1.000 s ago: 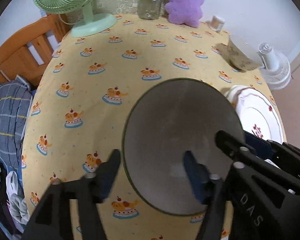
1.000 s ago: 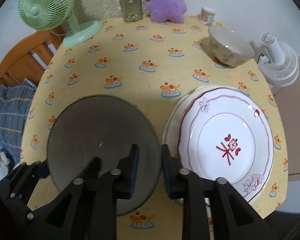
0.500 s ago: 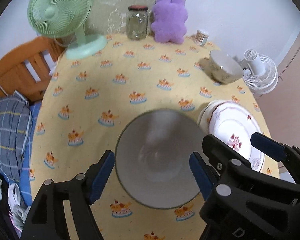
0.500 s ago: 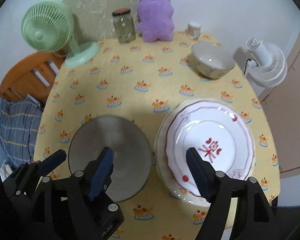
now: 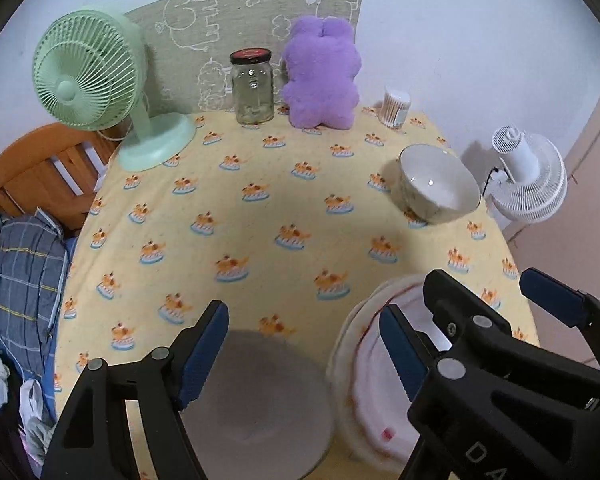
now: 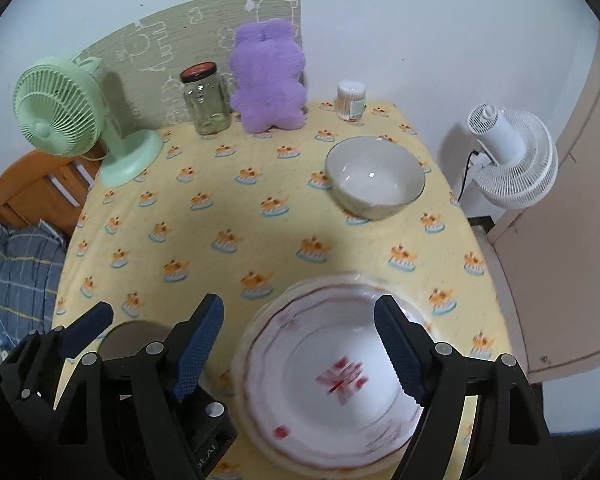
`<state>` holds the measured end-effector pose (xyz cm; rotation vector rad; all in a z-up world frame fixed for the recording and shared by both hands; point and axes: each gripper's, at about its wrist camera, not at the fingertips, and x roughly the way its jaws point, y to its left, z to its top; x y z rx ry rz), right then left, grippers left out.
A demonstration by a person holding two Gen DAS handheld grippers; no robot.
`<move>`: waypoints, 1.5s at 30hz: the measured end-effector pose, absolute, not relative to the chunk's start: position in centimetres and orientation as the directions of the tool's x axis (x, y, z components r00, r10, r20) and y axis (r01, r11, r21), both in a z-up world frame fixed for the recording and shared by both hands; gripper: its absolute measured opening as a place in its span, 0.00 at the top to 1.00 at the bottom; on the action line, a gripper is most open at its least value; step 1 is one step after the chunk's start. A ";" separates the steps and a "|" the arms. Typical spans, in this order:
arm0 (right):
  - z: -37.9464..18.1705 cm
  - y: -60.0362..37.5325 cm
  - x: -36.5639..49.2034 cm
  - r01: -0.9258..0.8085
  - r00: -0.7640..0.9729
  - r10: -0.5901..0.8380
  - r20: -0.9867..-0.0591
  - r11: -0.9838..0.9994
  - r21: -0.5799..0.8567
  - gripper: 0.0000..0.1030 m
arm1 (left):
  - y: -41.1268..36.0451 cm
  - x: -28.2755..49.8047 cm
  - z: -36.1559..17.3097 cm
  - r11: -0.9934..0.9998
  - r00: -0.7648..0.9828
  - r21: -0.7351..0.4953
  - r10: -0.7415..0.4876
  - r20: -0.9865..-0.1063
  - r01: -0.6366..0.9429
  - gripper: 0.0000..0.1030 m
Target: Organize plates and bowls
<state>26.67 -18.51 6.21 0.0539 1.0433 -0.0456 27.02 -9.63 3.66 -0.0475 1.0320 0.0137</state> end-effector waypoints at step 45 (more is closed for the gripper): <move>-4.8 -34.4 46.0 0.062 0.463 0.065 -0.884 0.992 0.106 0.61 | -22.0 46.5 -7.0 0.986 0.449 0.042 0.112 -0.886 -0.163 0.59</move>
